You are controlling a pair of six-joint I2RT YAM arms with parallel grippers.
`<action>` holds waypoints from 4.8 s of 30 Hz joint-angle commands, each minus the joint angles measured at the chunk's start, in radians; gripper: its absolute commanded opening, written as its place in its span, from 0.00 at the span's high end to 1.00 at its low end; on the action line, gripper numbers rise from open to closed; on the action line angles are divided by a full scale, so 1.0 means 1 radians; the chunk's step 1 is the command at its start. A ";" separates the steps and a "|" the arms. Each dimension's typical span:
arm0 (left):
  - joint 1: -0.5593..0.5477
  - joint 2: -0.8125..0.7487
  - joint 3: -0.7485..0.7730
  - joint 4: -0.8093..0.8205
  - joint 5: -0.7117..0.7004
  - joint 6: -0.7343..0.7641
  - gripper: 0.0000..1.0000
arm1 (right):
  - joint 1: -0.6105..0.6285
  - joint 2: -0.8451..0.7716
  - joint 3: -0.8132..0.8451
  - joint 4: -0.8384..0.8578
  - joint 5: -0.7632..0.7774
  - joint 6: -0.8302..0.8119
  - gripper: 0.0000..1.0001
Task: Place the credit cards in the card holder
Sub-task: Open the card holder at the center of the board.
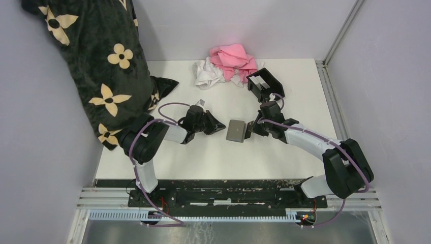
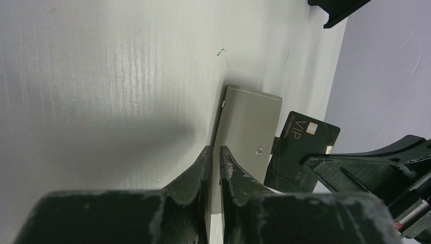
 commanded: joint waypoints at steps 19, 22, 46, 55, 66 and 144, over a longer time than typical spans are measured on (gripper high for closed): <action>-0.023 0.053 0.046 0.020 -0.023 0.044 0.85 | -0.009 0.033 -0.034 0.145 -0.044 0.000 0.99; -0.025 0.055 0.047 0.020 -0.025 0.043 0.85 | -0.009 0.038 -0.038 0.151 -0.046 0.000 0.99; -0.040 0.069 0.051 0.011 -0.036 0.048 0.86 | -0.019 0.090 -0.081 0.246 -0.091 0.021 0.99; -0.047 0.071 0.044 0.003 -0.039 0.055 0.86 | -0.026 0.111 -0.110 0.295 -0.117 0.033 0.99; -0.053 0.074 0.025 0.002 -0.043 0.061 0.87 | -0.028 0.157 -0.133 0.375 -0.158 0.056 0.99; -0.153 -0.082 0.041 -0.297 -0.154 0.195 0.77 | 0.030 0.003 -0.089 0.222 -0.078 -0.070 0.99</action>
